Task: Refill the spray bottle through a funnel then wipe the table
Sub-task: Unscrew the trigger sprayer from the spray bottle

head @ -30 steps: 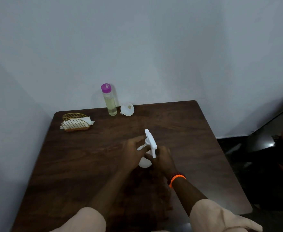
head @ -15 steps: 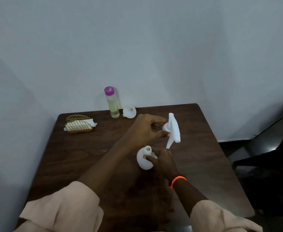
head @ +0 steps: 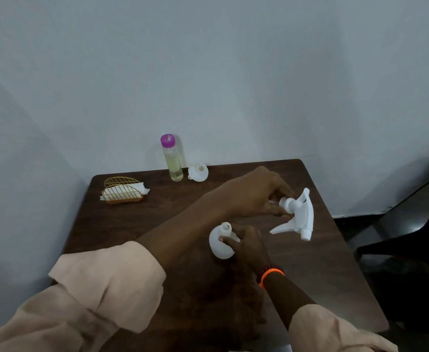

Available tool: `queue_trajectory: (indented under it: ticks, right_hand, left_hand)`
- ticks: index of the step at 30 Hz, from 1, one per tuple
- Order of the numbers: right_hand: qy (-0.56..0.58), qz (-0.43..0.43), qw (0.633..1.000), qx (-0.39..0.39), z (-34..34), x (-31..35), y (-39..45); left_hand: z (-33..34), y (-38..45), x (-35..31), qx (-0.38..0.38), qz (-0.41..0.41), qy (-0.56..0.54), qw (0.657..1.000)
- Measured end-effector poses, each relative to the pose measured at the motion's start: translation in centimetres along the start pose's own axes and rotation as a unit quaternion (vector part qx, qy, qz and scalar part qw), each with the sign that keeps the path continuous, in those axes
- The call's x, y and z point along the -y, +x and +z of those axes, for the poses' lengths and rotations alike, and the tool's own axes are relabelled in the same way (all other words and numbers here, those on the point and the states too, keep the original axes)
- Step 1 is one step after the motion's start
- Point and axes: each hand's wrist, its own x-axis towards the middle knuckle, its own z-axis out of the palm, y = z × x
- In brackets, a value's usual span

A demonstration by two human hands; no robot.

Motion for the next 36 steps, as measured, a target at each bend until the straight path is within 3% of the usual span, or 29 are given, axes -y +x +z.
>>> queue_trajectory:
  ticks: [14,25,32,36]
  right_hand:
    - [0.006,-0.003,1.0,-0.004,-0.2,0.1,-0.2]
    - [-0.007,-0.026,1.0,-0.012,-0.7,0.8,-0.3]
    - [-0.024,-0.049,0.998,0.007,-0.8,0.5,0.0]
    - [-0.024,-0.063,0.998,0.011,-0.9,0.5,-0.1]
  left_hand:
    - [-2.2,-1.0,-0.9,-0.002,-0.009,0.016,1.0]
    - [-3.8,-12.7,0.5,-0.206,-0.093,0.052,0.973]
    - [2.5,-22.3,3.8,-0.223,-0.205,0.173,0.937]
    - [8.5,-25.4,6.0,-0.229,-0.246,0.173,0.926]
